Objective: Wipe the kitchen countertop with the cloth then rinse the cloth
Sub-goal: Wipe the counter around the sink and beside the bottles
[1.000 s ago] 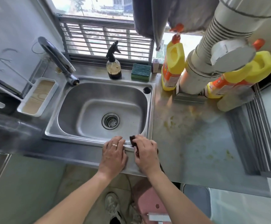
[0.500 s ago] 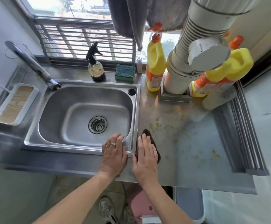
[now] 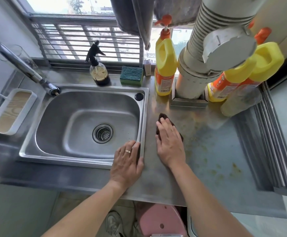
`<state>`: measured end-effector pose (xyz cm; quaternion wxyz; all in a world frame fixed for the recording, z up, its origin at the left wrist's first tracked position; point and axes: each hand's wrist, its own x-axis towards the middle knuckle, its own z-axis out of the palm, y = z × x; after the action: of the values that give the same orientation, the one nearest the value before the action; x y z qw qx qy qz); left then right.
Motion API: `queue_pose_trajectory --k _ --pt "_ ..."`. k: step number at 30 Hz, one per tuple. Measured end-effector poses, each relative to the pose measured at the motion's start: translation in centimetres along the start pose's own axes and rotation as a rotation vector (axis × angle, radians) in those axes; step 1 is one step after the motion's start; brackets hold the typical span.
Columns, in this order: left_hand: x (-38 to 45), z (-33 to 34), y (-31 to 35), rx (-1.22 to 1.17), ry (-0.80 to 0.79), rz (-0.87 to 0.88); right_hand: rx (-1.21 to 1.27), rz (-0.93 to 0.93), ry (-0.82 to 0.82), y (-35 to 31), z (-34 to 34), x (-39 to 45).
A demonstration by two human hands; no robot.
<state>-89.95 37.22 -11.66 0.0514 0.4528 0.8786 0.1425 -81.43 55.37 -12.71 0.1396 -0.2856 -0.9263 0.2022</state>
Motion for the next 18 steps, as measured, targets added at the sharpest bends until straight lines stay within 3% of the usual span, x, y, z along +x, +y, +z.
queue_pose_trajectory --k 6,11,13,15,18 --pt "-0.4 -0.2 0.2 0.012 0.032 0.021 -0.05 0.19 0.147 3.9 -2.6 -2.3" --pt "1.3 -1.0 2.3 0.049 0.003 0.244 -0.07 0.391 0.244 7.0 -5.1 -5.4" --pt "3.1 -0.9 3.2 0.018 -0.033 0.182 -0.019 0.447 0.314 6.2 -5.6 -6.3" --pt "4.7 -0.4 3.7 0.004 -0.068 0.096 0.056 0.363 0.336 4.6 -5.6 -7.4" --pt "5.4 0.8 3.7 0.041 -0.077 0.072 0.058 0.146 0.103 1.9 -4.3 -9.5"
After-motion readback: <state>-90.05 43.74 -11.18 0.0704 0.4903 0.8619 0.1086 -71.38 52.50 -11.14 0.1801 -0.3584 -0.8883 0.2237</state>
